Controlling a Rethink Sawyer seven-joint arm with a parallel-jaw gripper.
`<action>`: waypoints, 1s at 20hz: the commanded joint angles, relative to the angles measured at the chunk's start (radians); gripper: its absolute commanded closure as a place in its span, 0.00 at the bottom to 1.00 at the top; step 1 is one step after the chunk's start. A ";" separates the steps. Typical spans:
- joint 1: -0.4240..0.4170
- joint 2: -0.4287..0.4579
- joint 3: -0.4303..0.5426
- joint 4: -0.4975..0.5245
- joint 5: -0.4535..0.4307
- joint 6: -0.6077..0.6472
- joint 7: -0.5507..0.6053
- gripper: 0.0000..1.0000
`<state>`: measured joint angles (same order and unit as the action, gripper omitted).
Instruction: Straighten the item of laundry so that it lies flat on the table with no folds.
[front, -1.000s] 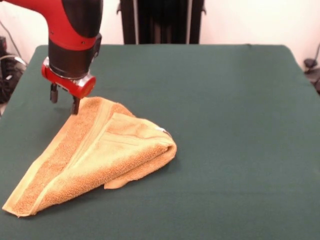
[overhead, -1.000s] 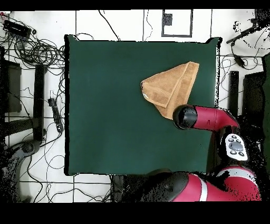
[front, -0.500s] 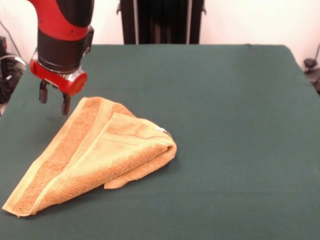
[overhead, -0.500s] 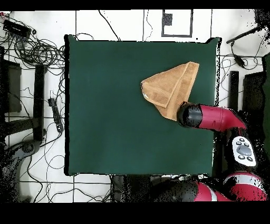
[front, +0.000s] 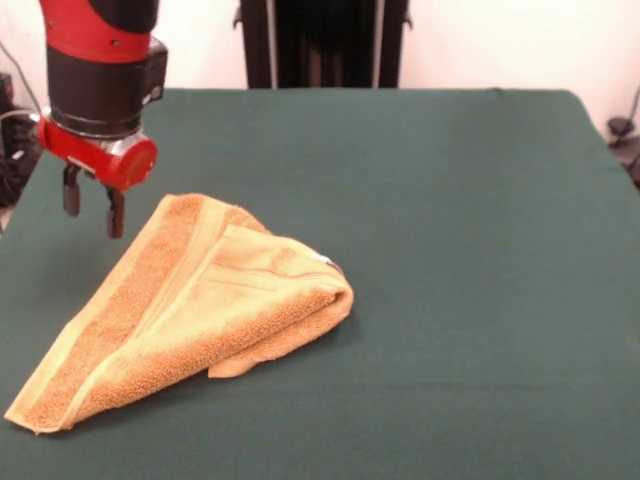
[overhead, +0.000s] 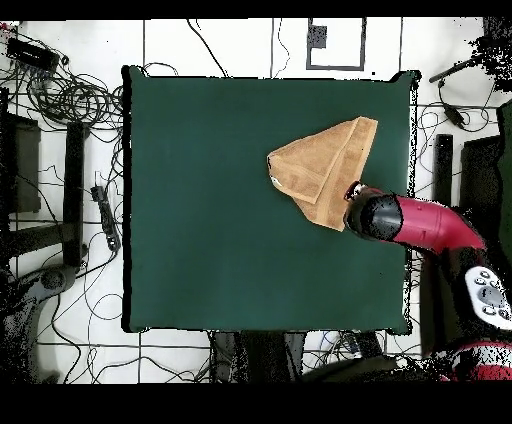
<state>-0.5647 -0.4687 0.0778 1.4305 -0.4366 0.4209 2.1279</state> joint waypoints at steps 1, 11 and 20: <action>-0.155 0.070 0.375 0.197 0.023 -0.149 -0.137 0.00; -0.249 0.136 0.510 0.214 -0.024 -0.171 -0.082 0.00; -0.310 0.186 0.597 0.229 -0.046 -0.176 -0.110 0.00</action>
<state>-0.8721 -0.3743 0.4909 1.5440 -0.4379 0.2659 2.1279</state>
